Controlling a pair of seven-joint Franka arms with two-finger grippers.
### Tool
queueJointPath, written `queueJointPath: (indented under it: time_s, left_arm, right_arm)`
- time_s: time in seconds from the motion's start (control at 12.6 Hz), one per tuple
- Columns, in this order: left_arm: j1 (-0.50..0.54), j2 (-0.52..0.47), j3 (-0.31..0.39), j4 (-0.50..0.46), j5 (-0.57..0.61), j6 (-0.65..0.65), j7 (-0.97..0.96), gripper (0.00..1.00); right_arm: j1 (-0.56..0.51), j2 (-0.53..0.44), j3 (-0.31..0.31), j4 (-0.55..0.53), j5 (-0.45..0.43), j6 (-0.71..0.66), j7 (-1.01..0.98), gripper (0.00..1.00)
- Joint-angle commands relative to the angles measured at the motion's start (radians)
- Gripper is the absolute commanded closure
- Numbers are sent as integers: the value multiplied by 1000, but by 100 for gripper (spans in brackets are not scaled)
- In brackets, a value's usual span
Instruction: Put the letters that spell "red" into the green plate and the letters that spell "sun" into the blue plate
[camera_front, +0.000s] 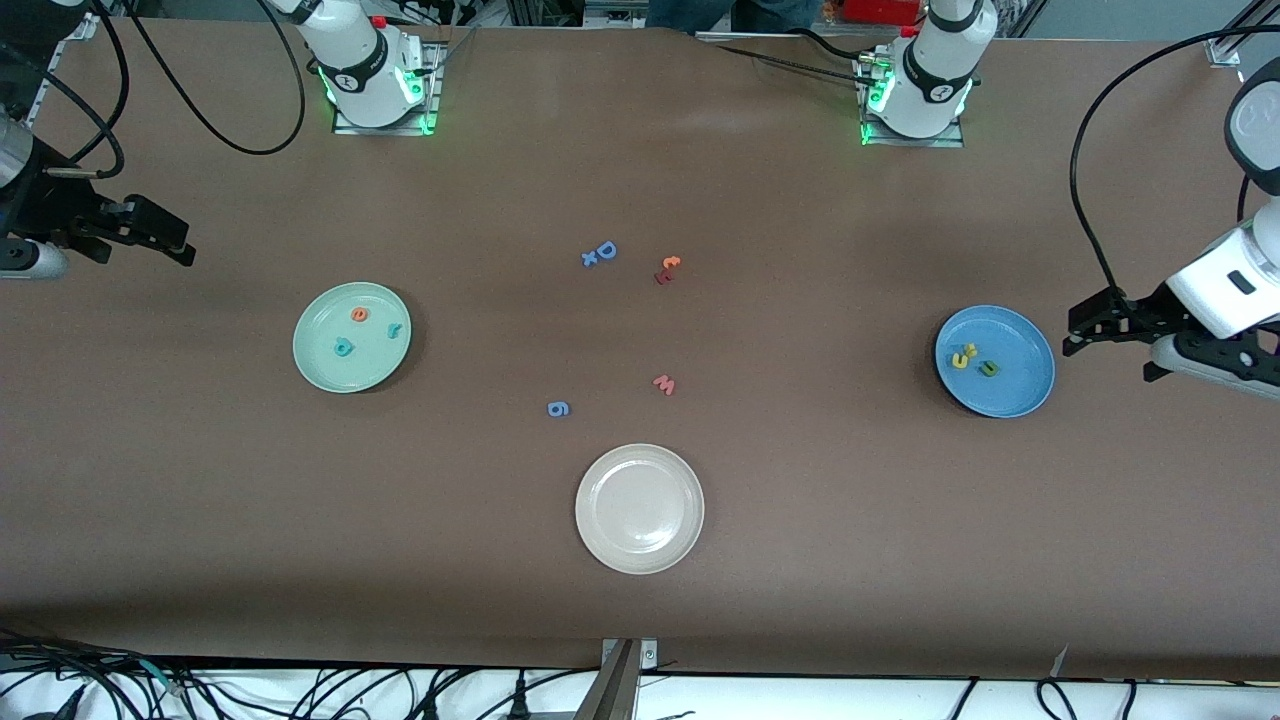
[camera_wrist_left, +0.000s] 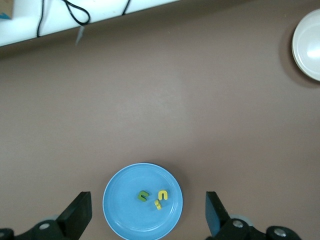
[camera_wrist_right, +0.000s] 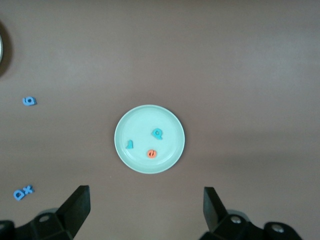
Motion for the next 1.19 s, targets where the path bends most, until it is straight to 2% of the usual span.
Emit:
queueJointPath:
  time_s: [0.0, 0.24, 0.4, 0.55, 0.71, 1.11]
  left_arm:
    - [3, -3, -13, 49, -9, 0, -23, 0]
    - [12, -15, -5, 50, -47, 3, -21, 0]
    - [9, -8, -5, 86, -41, -14, -31, 0]
    - [-5, 6, -8, 142, 34, -124, -136, 0]
    - [-11, 29, -8, 210, 37, -209, -269, 0]
    - [-26, 31, -39, 224, 45, -275, -310, 0]
  right_arm:
    - [-14, -10, 4, 16, 20, -32, -13, 0]
    - [-12, -18, 12, 14, 9, -26, -13, 0]
    - [-14, -19, 12, 14, 9, -29, -13, 0]
    - [-14, -19, 12, 14, 9, -30, -13, 0]
    - [-14, -19, 12, 14, 9, -32, -13, 0]
    - [-12, -18, 13, 14, 9, -34, -15, 0]
